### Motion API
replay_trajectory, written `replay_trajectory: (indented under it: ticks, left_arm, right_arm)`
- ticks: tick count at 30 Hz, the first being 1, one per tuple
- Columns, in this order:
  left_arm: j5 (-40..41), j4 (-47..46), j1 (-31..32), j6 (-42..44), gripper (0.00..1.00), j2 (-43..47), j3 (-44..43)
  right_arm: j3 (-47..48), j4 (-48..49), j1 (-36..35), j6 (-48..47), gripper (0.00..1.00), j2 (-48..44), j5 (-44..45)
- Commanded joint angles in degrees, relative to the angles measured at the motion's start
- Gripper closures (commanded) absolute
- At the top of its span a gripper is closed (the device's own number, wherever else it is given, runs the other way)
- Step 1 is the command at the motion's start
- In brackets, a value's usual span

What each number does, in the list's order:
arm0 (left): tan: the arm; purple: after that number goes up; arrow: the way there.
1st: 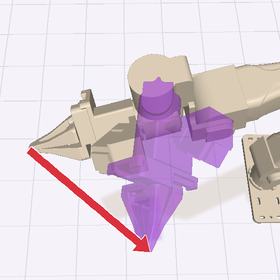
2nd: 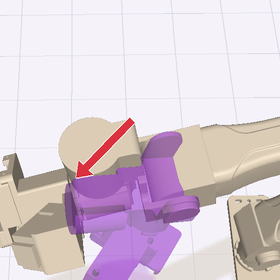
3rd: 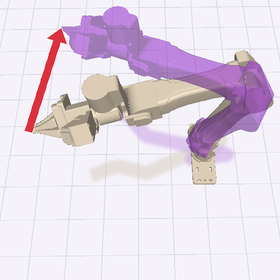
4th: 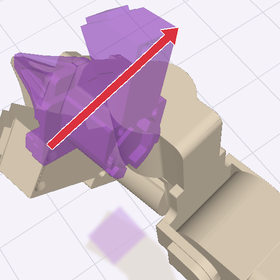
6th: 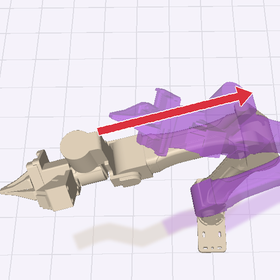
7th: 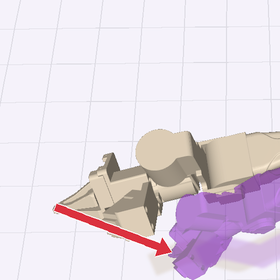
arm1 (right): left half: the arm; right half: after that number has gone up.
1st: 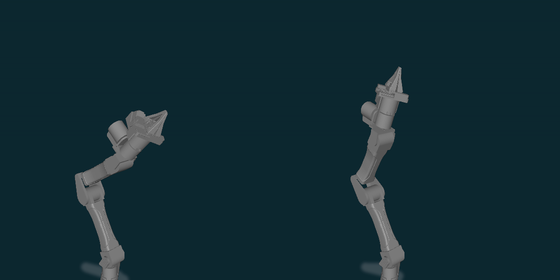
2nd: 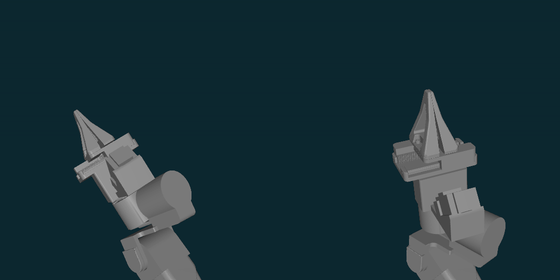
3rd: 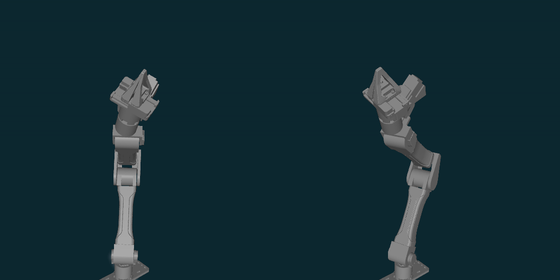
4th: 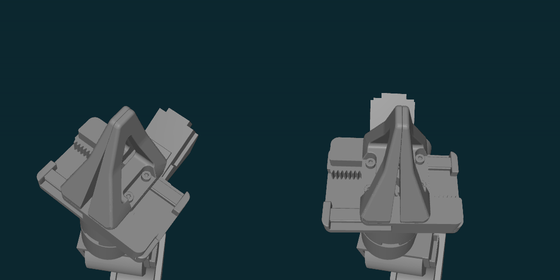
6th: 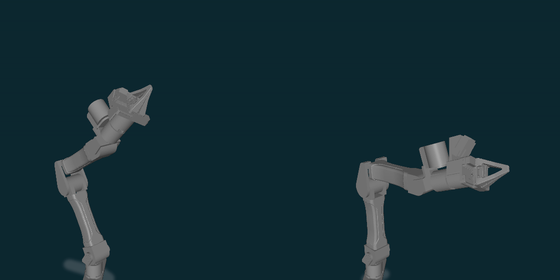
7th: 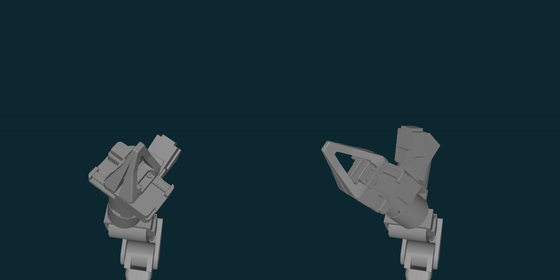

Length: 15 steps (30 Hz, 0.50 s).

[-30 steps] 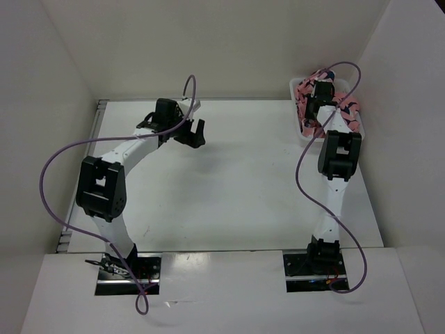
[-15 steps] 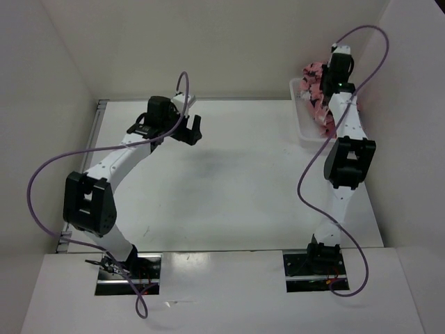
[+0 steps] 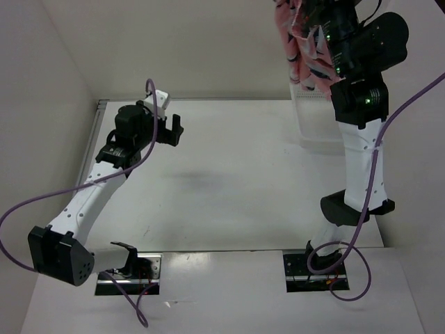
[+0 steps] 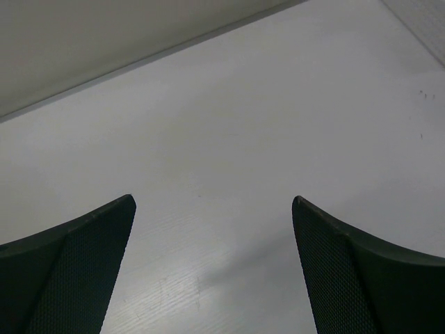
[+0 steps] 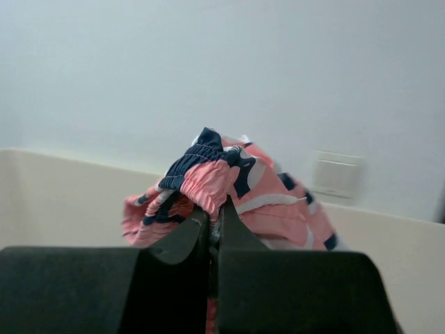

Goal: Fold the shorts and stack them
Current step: Move the shorts to the center of the board

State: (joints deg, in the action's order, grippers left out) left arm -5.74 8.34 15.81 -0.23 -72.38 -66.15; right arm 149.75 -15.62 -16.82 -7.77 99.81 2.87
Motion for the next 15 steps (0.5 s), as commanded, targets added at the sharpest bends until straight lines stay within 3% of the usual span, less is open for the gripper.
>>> replay_trajectory:
  ticks: [1, 6, 7, 8, 9, 11, 15]
  left_arm:
    - [1.9, -3.7, -3.3, 0.2, 0.00, 3.3, 1.4]
    - [1.1, -4.2, -9.6, 0.2, 0.00, 8.1, 3.7]
    - [1.1, -4.2, -10.4, 0.2, 0.00, 9.3, 4.8]
    - [0.2, -4.2, -11.1, 0.2, 0.00, 9.9, 5.4]
    - [-1.0, -3.6, -11.8, 0.2, 0.00, 10.4, 6.0]
    - [-1.0, -2.9, -11.8, 0.2, 0.00, 11.1, 8.1]
    - [-3.4, 0.6, -11.8, 0.2, 0.00, 9.8, 9.5]
  right_arm:
    - [0.5, -7.8, -2.5, 8.9, 1.00, 3.9, -8.1]
    - [-10.5, -10.4, -2.5, 18.2, 0.96, 3.3, -11.8]
    - [-13.5, -11.0, -2.5, 18.9, 0.87, 2.1, -11.8]
    - [-20.9, -11.0, -2.5, 18.9, 0.65, 1.2, -12.8]
    - [-25.2, -11.0, -2.5, 18.9, 0.53, 0.2, -12.8]
    - [-37.3, -10.5, 0.1, 17.7, 0.09, -2.6, -11.7]
    - [-44.2, -11.3, 7.7, 16.0, 0.07, -2.0, -8.0]
